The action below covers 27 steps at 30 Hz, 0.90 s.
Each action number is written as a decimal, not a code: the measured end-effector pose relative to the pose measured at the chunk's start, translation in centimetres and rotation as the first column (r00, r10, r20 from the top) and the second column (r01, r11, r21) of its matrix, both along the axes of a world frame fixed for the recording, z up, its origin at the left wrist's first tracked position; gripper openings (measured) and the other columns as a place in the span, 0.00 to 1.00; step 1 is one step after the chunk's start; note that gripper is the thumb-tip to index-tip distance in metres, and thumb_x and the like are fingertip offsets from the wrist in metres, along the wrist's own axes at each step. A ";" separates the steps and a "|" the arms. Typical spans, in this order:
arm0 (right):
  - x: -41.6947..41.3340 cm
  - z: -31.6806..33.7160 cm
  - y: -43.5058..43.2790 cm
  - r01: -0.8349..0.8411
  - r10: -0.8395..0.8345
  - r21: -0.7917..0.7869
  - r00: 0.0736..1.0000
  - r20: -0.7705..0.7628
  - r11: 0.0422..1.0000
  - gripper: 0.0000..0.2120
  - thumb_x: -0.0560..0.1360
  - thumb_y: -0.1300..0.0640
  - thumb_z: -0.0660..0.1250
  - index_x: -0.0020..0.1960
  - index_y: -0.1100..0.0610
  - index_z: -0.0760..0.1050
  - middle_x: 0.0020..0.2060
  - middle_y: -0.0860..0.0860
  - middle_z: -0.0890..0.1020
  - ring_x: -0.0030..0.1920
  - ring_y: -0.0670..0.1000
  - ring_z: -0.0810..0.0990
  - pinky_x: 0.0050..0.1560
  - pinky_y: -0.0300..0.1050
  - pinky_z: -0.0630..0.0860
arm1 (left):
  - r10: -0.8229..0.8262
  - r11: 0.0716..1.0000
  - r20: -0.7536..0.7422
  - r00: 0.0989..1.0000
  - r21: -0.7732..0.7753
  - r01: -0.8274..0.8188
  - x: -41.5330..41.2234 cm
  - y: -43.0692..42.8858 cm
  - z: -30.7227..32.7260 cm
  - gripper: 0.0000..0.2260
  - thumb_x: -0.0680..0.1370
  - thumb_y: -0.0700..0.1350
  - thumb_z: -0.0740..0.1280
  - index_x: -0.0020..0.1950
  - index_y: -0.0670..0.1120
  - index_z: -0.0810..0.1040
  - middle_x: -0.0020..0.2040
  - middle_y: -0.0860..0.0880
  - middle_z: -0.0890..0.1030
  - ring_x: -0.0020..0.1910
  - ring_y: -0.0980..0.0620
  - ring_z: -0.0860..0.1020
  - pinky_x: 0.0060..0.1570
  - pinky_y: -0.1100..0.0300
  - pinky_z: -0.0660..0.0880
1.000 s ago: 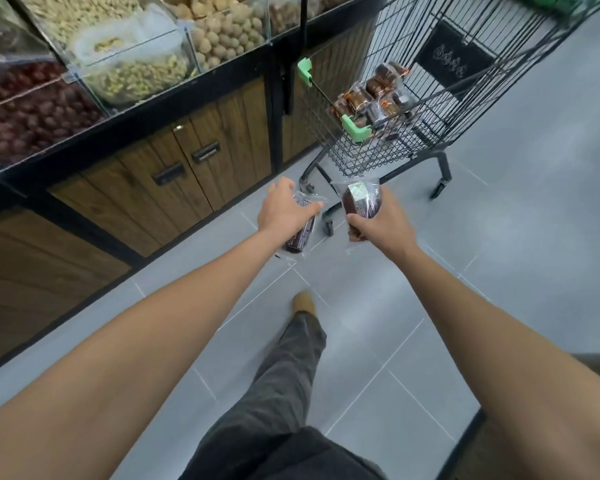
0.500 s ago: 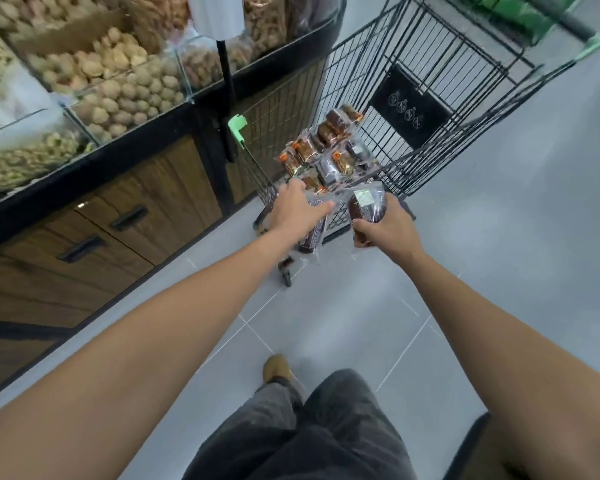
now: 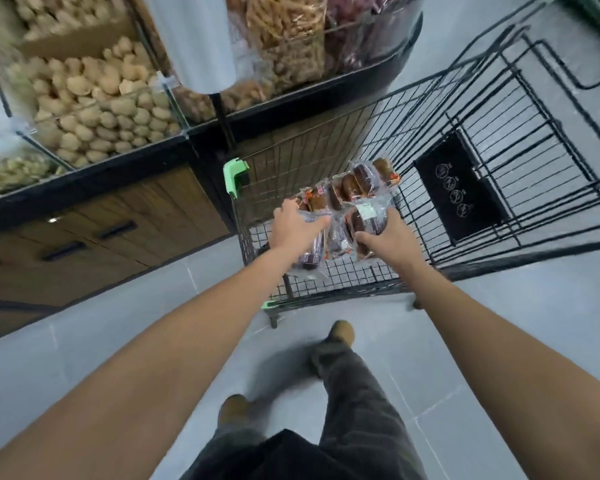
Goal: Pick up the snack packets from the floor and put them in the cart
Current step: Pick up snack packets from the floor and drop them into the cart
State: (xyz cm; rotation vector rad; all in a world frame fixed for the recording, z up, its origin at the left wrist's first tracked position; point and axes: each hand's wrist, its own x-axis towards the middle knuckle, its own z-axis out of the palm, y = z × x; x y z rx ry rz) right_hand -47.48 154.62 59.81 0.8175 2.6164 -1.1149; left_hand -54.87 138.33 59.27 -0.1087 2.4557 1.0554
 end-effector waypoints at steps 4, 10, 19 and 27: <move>-4.2 -2.4 4.8 -0.046 0.051 -0.072 0.996 0.070 0.996 0.23 0.71 0.52 0.72 0.59 0.56 0.65 0.43 0.51 0.77 0.41 0.50 0.78 0.44 0.50 0.78 | 0.160 0.986 0.094 0.983 0.023 -0.163 -3.0 4.8 -2.9 0.32 0.72 0.60 0.68 0.68 0.43 0.64 0.62 0.47 0.69 0.54 0.51 0.69 0.48 0.57 0.67; -8.4 -7.9 9.7 -0.050 0.070 -0.148 0.988 0.135 0.988 0.38 0.70 0.52 0.74 0.72 0.57 0.57 0.59 0.55 0.77 0.54 0.54 0.77 0.60 0.54 0.73 | 0.345 0.933 0.230 0.910 0.018 -0.359 -7.1 11.0 -8.3 0.32 0.70 0.60 0.70 0.66 0.43 0.66 0.57 0.49 0.72 0.54 0.49 0.73 0.55 0.54 0.71; -11.0 -16.7 12.7 -0.016 0.023 -0.034 0.973 0.231 0.999 0.41 0.71 0.51 0.73 0.75 0.61 0.54 0.64 0.59 0.72 0.66 0.60 0.71 0.63 0.54 0.70 | 0.414 0.908 0.222 0.883 -0.033 -0.417 -14.1 17.0 -16.0 0.32 0.72 0.59 0.69 0.68 0.43 0.65 0.61 0.44 0.75 0.61 0.44 0.75 0.54 0.56 0.71; -13.3 -20.0 12.9 -0.020 0.019 -0.002 0.961 0.276 1.000 0.40 0.70 0.45 0.73 0.72 0.59 0.57 0.67 0.58 0.69 0.66 0.59 0.71 0.64 0.61 0.71 | 0.415 0.905 0.236 0.878 -0.013 -0.425 -17.4 19.0 -17.8 0.32 0.74 0.56 0.69 0.71 0.44 0.60 0.67 0.42 0.69 0.63 0.43 0.72 0.54 0.58 0.70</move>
